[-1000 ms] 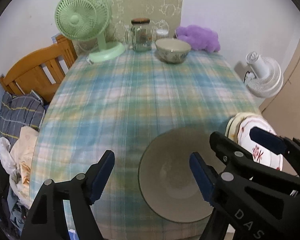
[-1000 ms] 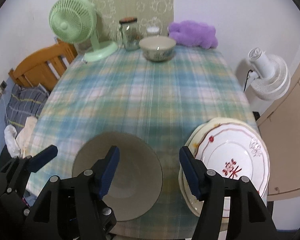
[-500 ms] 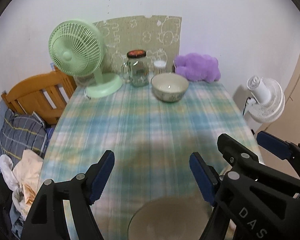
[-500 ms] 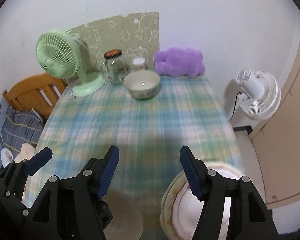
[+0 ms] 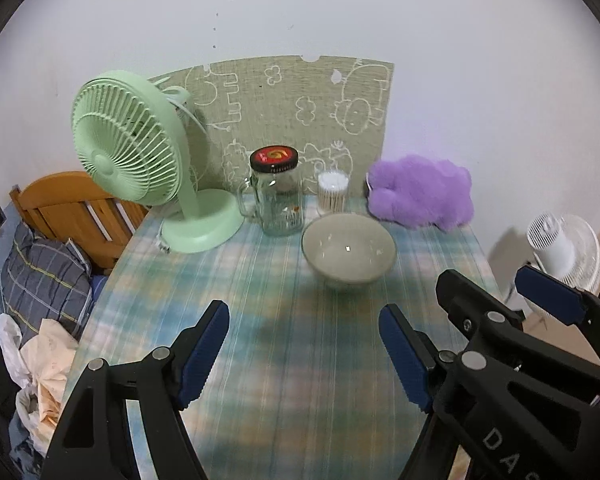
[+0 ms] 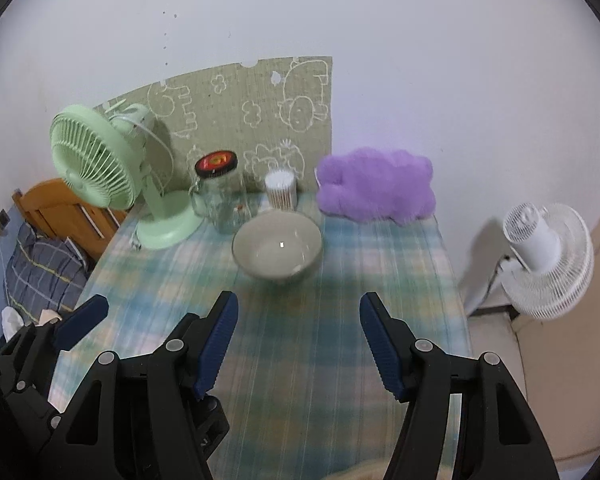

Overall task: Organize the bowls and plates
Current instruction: 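Move both grippers to the flower-patterned bowl beside the glass jar, then close both grippers on the flower-patterned bowl's rim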

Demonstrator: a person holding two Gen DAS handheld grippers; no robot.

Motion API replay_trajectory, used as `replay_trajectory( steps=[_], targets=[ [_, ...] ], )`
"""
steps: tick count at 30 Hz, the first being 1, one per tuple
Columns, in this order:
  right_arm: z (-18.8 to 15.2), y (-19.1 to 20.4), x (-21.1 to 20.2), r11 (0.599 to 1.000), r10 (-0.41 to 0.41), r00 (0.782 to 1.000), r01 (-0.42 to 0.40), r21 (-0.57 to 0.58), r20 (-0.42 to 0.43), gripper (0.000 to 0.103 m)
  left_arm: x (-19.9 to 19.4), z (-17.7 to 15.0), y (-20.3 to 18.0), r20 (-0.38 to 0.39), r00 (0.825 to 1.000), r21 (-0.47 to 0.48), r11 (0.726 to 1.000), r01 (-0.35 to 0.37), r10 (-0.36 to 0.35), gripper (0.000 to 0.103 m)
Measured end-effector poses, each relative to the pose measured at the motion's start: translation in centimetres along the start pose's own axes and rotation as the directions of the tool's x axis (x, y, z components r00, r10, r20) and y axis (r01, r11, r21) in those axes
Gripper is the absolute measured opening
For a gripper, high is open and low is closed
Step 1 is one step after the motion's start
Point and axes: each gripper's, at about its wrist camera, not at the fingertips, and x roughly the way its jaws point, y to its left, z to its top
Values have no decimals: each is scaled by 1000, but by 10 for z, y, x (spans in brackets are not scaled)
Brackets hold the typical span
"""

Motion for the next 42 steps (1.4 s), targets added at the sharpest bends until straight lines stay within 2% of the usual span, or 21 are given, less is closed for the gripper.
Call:
replay_trajectory(
  steps=[6, 11, 15, 26, 27, 28, 32, 37, 38, 40, 42],
  targets=[
    [29, -12, 39, 1000, 28, 999, -28, 7, 17, 67, 39, 29, -11, 7, 999, -26, 998, -51, 51, 79],
    [45, -17, 71, 999, 37, 999, -37, 4, 20, 67, 68, 40, -11, 25, 998, -55, 997, -53, 54, 72],
    [51, -19, 106, 999, 38, 999, -38, 10, -7, 67, 99, 43, -8, -15, 999, -70, 996, -53, 52, 64],
    [53, -24, 183, 998, 47, 997, -43, 50, -67, 66, 171, 46, -9, -78, 994, -61, 995, -77, 72, 60],
    [54, -24, 187, 998, 46, 996, -42, 54, -71, 64, 177, 46, -10, -86, 994, -61, 996, -71, 66, 60],
    [54, -26, 192, 997, 44, 996, -40, 60, -77, 63, 183, 47, -11, -94, 994, -61, 996, -68, 62, 55],
    [53, -32, 209, 996, 38, 994, -29, 83, -101, 51, 197, 48, -14, -107, 992, -53, 996, -77, 71, 48],
    [49, -34, 226, 996, 40, 991, -29, 83, -129, 38, 210, 44, -15, -135, 988, -47, 996, -81, 74, 33],
    [49, -34, 228, 996, 40, 990, -29, 83, -132, 32, 212, 43, -14, -140, 987, -48, 995, -83, 76, 31],
    [48, -34, 231, 996, 38, 990, -27, 79, -138, 25, 215, 42, -14, -148, 984, -41, 994, -102, 95, 20],
    [46, -32, 233, 998, 24, 990, -15, 68, -136, 17, 217, 41, -13, -151, 982, -29, 993, -119, 113, 16]
  ],
)
